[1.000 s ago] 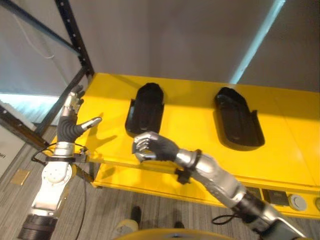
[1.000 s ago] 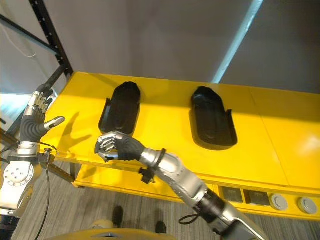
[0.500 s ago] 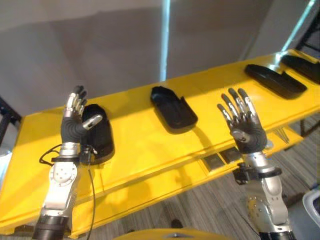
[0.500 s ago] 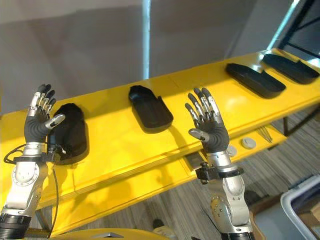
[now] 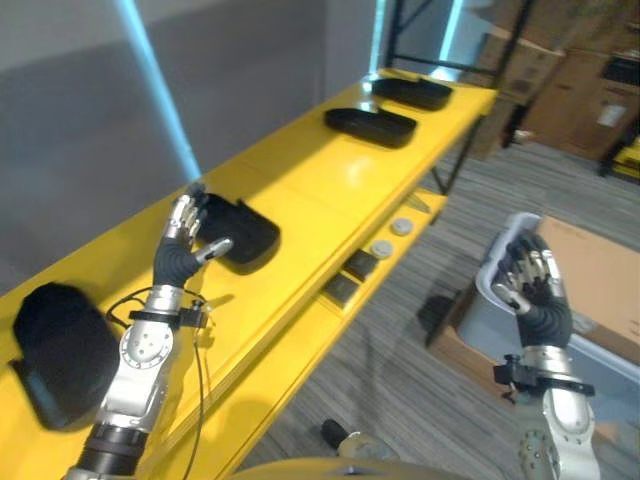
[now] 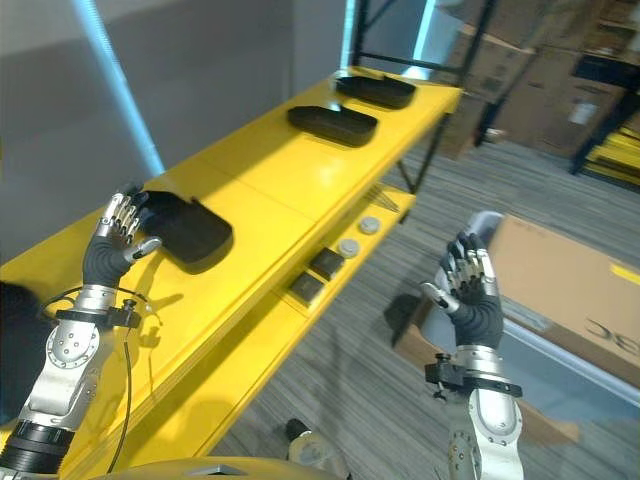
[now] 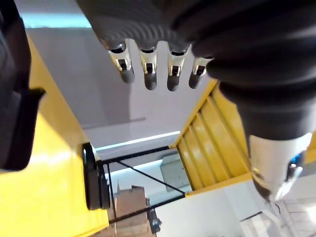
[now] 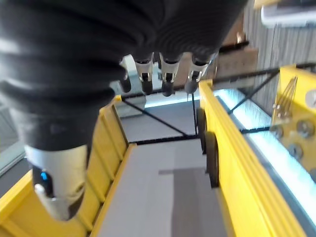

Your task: Move parts from the plastic box to the shelf.

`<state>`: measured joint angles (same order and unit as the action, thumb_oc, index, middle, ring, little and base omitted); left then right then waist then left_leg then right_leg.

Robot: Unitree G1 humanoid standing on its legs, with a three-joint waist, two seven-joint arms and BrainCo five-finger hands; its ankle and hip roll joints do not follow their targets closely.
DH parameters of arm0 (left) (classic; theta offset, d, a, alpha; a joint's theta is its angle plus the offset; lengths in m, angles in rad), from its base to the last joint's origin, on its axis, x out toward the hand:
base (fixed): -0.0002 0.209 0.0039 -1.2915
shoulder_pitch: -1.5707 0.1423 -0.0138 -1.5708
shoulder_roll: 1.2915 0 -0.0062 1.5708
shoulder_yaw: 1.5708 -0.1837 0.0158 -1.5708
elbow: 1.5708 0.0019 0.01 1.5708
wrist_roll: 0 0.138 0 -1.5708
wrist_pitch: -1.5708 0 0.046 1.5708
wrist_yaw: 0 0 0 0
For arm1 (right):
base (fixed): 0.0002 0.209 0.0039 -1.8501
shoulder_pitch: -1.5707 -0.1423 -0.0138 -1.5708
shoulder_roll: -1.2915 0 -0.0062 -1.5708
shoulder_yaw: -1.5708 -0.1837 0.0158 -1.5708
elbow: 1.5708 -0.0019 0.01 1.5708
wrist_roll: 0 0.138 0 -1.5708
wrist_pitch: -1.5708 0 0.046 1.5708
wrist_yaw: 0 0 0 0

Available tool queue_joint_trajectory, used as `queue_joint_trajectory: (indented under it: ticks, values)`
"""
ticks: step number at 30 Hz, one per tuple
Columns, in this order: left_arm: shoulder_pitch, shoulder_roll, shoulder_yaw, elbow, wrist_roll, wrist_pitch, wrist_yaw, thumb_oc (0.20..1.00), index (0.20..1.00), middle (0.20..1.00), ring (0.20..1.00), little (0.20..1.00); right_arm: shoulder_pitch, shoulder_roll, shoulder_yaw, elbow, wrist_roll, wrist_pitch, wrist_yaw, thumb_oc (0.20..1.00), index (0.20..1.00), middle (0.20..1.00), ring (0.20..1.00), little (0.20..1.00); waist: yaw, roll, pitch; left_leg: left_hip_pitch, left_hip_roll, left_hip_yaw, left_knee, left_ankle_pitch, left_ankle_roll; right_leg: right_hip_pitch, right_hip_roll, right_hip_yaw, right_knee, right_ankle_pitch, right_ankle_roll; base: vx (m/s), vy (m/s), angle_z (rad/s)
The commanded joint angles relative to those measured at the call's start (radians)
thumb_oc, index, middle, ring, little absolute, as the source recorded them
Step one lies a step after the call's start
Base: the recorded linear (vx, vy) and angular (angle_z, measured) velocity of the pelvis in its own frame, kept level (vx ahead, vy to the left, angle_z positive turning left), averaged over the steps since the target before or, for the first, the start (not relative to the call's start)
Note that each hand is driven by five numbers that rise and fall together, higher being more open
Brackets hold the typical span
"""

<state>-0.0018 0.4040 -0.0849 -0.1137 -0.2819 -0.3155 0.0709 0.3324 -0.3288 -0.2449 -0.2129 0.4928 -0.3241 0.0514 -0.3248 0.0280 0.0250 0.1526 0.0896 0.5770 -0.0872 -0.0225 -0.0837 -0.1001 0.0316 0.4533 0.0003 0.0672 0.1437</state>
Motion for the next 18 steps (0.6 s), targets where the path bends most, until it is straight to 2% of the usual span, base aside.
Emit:
queue_joint_trajectory:
  ticks: [1, 2, 3, 4, 5, 9, 10, 12, 13, 14, 17, 18]
  values:
    - [-0.078, 0.035, -0.015, 0.039, -0.049, -0.035, -0.038, 1.0, 1.0, 1.0, 1.0, 1.0, -0.038, -0.058, 0.0, 0.078, -0.112, -0.041, -0.039, 1.0, 1.0, 1.0, 1.0, 1.0, 0.055, -0.014, 0.01, 0.013, 0.065, -0.146, 0.165, -0.132, 0.03, 0.058, 0.039, -0.026, 0.052, -0.098, 0.033, -0.09, -0.193, -0.38]
    - [-0.078, 0.035, -0.015, 0.039, -0.049, -0.035, -0.038, 1.0, 1.0, 1.0, 1.0, 1.0, -0.038, -0.058, 0.0, 0.078, -0.112, -0.041, -0.039, 1.0, 1.0, 1.0, 1.0, 1.0, 0.055, -0.014, 0.01, 0.013, 0.065, -0.146, 0.165, -0.132, 0.03, 0.058, 0.039, -0.026, 0.052, -0.098, 0.033, -0.03, -0.121, 0.0]
    - [-0.091, 0.05, -0.066, 0.034, -0.094, -0.025, -0.108, 1.0, 1.0, 1.0, 1.0, 1.0, -0.037, -0.076, 0.012, 0.203, -0.184, -0.033, -0.082, 1.0, 1.0, 1.0, 1.0, 1.0, 0.062, -0.003, 0.007, 0.015, 0.069, -0.167, 0.149, -0.119, 0.022, 0.07, 0.034, -0.051, 0.053, -0.106, 0.023, -0.01, -0.019, 0.26]
    - [-0.092, 0.051, -0.066, 0.035, -0.096, -0.026, -0.11, 1.0, 1.0, 1.0, 1.0, 1.0, -0.04, -0.076, 0.013, 0.207, -0.185, -0.036, -0.084, 1.0, 1.0, 1.0, 1.0, 1.0, 0.061, -0.003, 0.008, 0.016, 0.068, -0.169, 0.147, -0.118, 0.022, 0.07, 0.034, -0.052, 0.053, -0.106, 0.023, -0.02, -0.017, 0.53]
    - [-0.103, 0.068, -0.094, 0.022, -0.116, -0.023, -0.152, 1.0, 1.0, 1.0, 1.0, 1.0, -0.045, -0.08, 0.02, 0.266, -0.215, -0.029, -0.102, 1.0, 1.0, 1.0, 1.0, 1.0, 0.062, 0.003, 0.007, 0.017, 0.07, -0.181, 0.14, -0.113, 0.02, 0.077, 0.029, -0.066, 0.054, -0.111, 0.019, -0.01, 0.009, 0.64]
    - [-0.195, 0.16, -0.279, -0.004, -0.162, 0.005, -0.307, 1.0, 1.0, 1.0, 1.0, 1.0, -0.076, -0.08, 0.072, 0.54, -0.29, 0.004, -0.165, 1.0, 1.0, 1.0, 1.0, 1.0, 0.071, 0.026, -0.001, 0.016, 0.066, -0.233, 0.115, -0.102, 0.016, 0.097, 0.011, -0.115, 0.057, -0.13, 0.005, -0.01, 0.02, 0.48]
    - [-0.241, 0.166, -0.375, -0.005, -0.168, 0.015, -0.336, 1.0, 1.0, 1.0, 1.0, 1.0, -0.105, -0.07, 0.114, 0.687, -0.296, 0.024, -0.192, 1.0, 1.0, 1.0, 1.0, 1.0, 0.088, 0.029, 0.003, 0.002, 0.063, -0.265, 0.126, -0.101, 0.016, 0.103, 0.003, -0.144, 0.068, -0.14, -0.004, -0.03, 0.004, 0.74]
    - [-0.26, 0.164, -0.403, -0.007, -0.171, 0.013, -0.343, 1.0, 1.0, 1.0, 1.0, 1.0, -0.116, -0.065, 0.127, 0.734, -0.282, 0.026, -0.191, 1.0, 1.0, 1.0, 1.0, 1.0, 0.092, 0.027, 0.004, -0.009, 0.062, -0.275, 0.125, -0.093, 0.014, 0.099, 0.001, -0.152, 0.07, -0.137, -0.008, -0.05, -0.021, 0.58]
    - [-0.267, 0.169, -0.429, -0.021, -0.166, 0.01, -0.343, 1.0, 1.0, 1.0, 1.0, 1.0, -0.144, -0.055, 0.157, 0.835, -0.256, 0.044, -0.194, 1.0, 1.0, 1.0, 1.0, 1.0, 0.114, 0.023, 0.01, -0.02, 0.06, -0.293, 0.132, -0.091, 0.008, 0.1, -0.005, -0.177, 0.077, -0.141, -0.011, -0.05, -0.025, 0.6]
    - [-0.268, 0.17, -0.429, -0.021, -0.166, 0.01, -0.342, 1.0, 1.0, 1.0, 1.0, 1.0, -0.147, -0.055, 0.158, 0.839, -0.255, 0.041, -0.193, 1.0, 1.0, 1.0, 1.0, 1.0, 0.111, 0.023, 0.01, -0.022, 0.06, -0.296, 0.134, -0.091, 0.008, 0.099, -0.006, -0.18, 0.078, -0.142, -0.012, -0.05, -0.055, 0.5]
    - [-0.233, 0.15, -0.374, -0.055, -0.144, -0.019, -0.276, 1.0, 1.0, 1.0, 1.0, 1.0, -0.185, -0.035, 0.2, 0.953, -0.197, 0.046, -0.192, 1.0, 1.0, 1.0, 1.0, 1.0, 0.158, 0.005, 0.033, -0.061, 0.062, -0.341, 0.186, -0.09, -0.005, 0.115, -0.011, -0.224, 0.077, -0.152, -0.032, -0.04, -0.088, 0.39]
    - [-0.233, 0.15, -0.374, -0.055, -0.144, -0.019, -0.276, 1.0, 1.0, 1.0, 1.0, 1.0, -0.185, -0.035, 0.2, 0.953, -0.197, 0.046, -0.192, 1.0, 1.0, 1.0, 1.0, 1.0, 0.158, 0.005, 0.033, -0.061, 0.062, -0.341, 0.186, -0.09, -0.005, 0.115, -0.011, -0.224, 0.077, -0.152, -0.032, -0.05, -0.128, 0.31]
